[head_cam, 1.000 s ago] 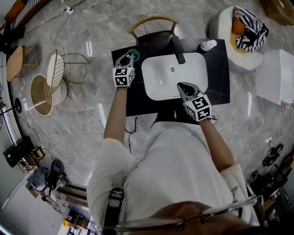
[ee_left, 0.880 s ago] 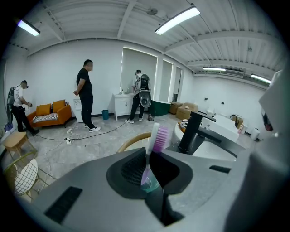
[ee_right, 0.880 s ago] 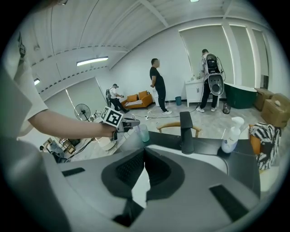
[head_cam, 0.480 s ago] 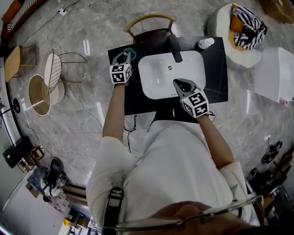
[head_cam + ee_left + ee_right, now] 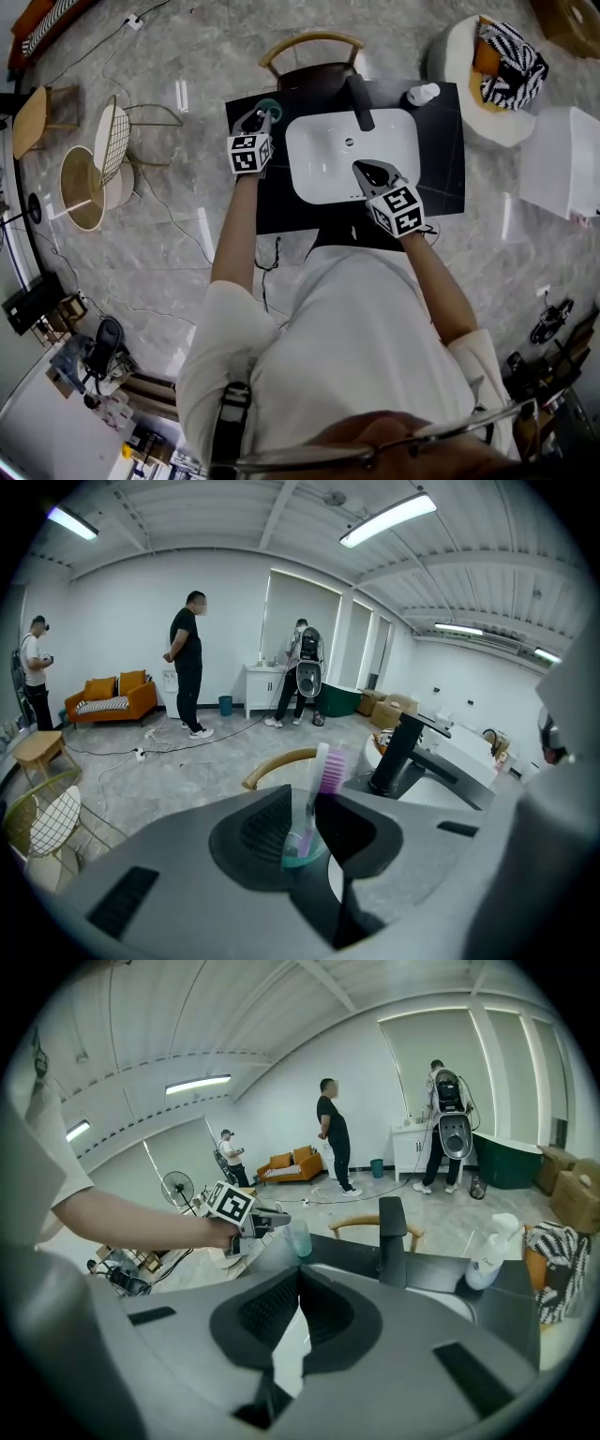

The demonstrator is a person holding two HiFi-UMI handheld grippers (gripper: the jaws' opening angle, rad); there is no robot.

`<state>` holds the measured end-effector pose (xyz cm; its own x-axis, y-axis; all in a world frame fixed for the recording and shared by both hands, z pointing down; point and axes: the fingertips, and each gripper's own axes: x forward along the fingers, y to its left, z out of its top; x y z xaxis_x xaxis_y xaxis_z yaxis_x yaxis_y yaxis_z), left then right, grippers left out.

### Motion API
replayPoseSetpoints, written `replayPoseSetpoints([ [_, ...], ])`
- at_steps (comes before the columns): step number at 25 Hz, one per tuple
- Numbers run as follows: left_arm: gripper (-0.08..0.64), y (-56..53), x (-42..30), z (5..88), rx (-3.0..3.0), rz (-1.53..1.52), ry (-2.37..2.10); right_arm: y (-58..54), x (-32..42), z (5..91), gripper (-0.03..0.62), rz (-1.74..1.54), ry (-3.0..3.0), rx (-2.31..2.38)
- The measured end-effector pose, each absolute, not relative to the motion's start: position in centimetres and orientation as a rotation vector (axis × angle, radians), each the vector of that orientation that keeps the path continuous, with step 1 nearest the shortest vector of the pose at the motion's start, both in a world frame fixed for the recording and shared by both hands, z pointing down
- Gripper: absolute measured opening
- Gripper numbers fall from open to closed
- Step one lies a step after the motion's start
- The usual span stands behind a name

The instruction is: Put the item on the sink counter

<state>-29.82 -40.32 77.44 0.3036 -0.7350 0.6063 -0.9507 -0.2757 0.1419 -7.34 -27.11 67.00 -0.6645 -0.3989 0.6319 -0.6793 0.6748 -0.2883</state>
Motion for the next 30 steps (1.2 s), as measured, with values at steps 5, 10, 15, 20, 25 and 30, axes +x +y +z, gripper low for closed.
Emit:
replayPoseSetpoints([
  [5,0.078,-39.6,-29.9,77.1,2.086,0.573,-1.49,-27.3,-7.4,66.6,0.006,0.683,-2.365,0.824],
  [10,0.101,-38.8,-30.0,76.8,2.073,0.553,-1.494,-27.1,-7.4,66.0,0.006,0.658,-2.373,0.812],
  [15,0.137,-37.9,-29.8,76.5,2.067,0.539,-1.496,-26.8,-7.3,65.7,0.006,0.64,-2.377,0.806],
  [20,0.152,-36.8,-29.7,75.9,2.069,0.528,-1.49,-26.3,-7.6,65.1,0.006,0.624,-2.39,0.799],
  [25,0.152,-36.1,-29.8,75.1,2.072,0.521,-1.506,-25.9,-8.1,64.7,0.006,0.605,-2.405,0.784],
  [30,0.152,-34.9,-30.0,74.1,2.075,0.507,-1.527,-25.4,-8.2,64.1,0.006,0.583,-2.417,0.784],
])
